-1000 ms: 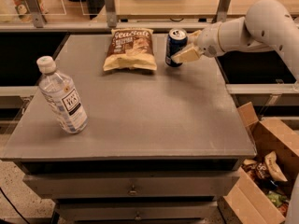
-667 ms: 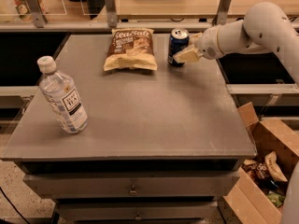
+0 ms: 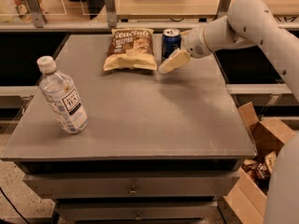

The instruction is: Move pepsi can near brown chip bag

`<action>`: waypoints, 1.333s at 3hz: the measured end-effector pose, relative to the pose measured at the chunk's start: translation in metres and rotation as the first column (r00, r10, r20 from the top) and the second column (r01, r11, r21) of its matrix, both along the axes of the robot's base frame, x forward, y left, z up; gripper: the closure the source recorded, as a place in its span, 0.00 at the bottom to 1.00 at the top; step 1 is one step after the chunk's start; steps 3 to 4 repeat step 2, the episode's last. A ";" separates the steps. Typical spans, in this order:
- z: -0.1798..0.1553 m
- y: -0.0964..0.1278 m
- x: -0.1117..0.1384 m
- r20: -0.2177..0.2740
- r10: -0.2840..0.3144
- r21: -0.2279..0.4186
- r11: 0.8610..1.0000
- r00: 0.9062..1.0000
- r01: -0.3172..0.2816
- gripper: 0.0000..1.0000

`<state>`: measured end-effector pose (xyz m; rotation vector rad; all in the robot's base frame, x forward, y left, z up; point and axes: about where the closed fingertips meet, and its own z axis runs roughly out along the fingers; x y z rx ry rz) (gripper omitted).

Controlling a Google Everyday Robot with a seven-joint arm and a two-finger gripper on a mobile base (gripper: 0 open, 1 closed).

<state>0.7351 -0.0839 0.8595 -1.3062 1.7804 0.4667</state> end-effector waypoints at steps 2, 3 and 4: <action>0.014 0.017 -0.017 -0.007 0.050 -0.050 0.997 0.999 -0.050 0.00; 0.014 0.017 -0.017 -0.007 0.050 -0.050 0.997 0.999 -0.050 0.00; 0.014 0.017 -0.017 -0.007 0.050 -0.050 0.997 0.999 -0.050 0.00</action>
Offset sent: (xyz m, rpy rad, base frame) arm -0.0264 0.0054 0.0333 -0.0949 -0.0259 0.0358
